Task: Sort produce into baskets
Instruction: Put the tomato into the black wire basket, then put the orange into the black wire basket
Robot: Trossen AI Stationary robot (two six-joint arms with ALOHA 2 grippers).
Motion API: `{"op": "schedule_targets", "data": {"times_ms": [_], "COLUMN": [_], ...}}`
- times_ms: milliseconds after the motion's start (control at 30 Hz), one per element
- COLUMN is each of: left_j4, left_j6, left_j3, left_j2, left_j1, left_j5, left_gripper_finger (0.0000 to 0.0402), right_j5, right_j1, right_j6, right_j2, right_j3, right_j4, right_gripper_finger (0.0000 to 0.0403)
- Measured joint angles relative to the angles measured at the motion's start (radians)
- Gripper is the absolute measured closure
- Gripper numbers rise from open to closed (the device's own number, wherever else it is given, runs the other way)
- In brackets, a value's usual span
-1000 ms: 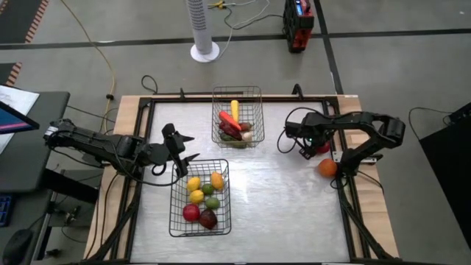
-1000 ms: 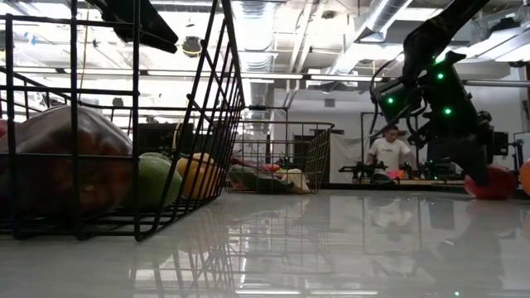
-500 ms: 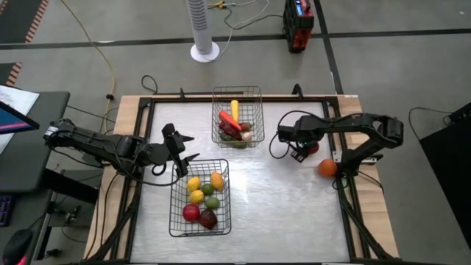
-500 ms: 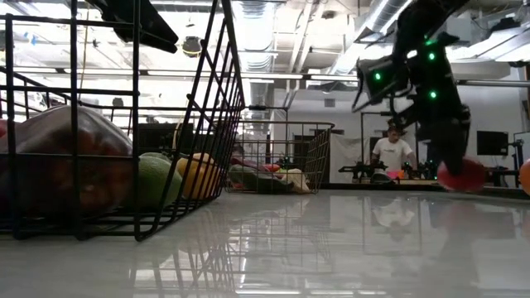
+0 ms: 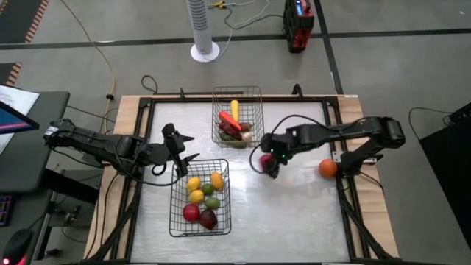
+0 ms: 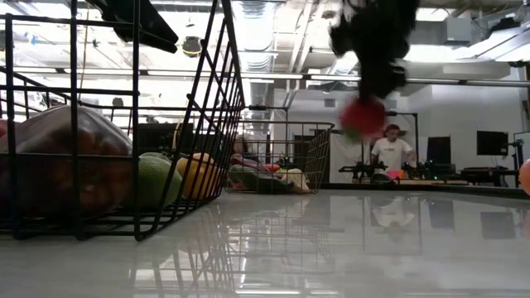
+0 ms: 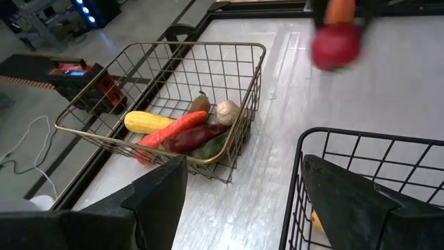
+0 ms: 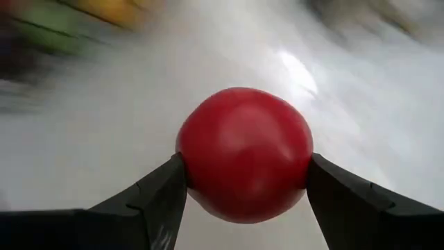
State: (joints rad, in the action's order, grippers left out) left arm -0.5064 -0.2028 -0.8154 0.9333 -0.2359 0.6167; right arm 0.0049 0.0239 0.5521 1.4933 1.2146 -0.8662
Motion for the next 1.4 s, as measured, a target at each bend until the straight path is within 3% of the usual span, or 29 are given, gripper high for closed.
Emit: {"op": "schedule_targets", "data": {"times_ms": [100,233,433,633,800,1000,1233,1400], "left_j4": [0.004,0.015,0.076,0.116,0.116,0.112,0.102,0.097], "left_j6": [0.0,0.0,0.034,0.038,0.039,0.041,0.041,0.041], "left_j3": [0.0,0.0,0.0,0.0,0.0,0.0,0.0,0.0], "left_j2": [0.0,0.0,0.0,0.0,0.0,0.0,0.0,0.0], "left_j1": [0.0,0.0,0.0,0.0,0.0,0.0,0.0,0.0], "left_j5": [0.0,0.0,-0.002,-0.003,-0.003,-0.003,-0.003,-0.004], "left_gripper_finger": [0.0127,0.0127,0.0127,0.0127,0.0127,0.0127,0.0127,0.0127], "right_j5": [-0.061,-0.031,-0.001,-0.007,-0.032,-0.107,-0.112,-0.05], "right_j1": [0.066,0.126,0.156,0.171,0.167,0.163,0.141,0.131], "right_j6": [-0.026,-0.072,-0.142,-0.167,-0.193,-0.353,-0.385,-0.387], "right_j2": [0.0,0.0,0.001,0.081,0.191,0.296,0.315,0.28], "right_j3": [0.005,0.005,0.005,0.005,0.022,0.111,0.178,0.227], "right_j4": [0.258,0.512,0.716,0.862,0.911,0.852,0.704,0.551], "right_gripper_finger": [0.0108,0.0107,0.0106,0.0106,0.0106,0.0099,0.0047,0.0027]}}
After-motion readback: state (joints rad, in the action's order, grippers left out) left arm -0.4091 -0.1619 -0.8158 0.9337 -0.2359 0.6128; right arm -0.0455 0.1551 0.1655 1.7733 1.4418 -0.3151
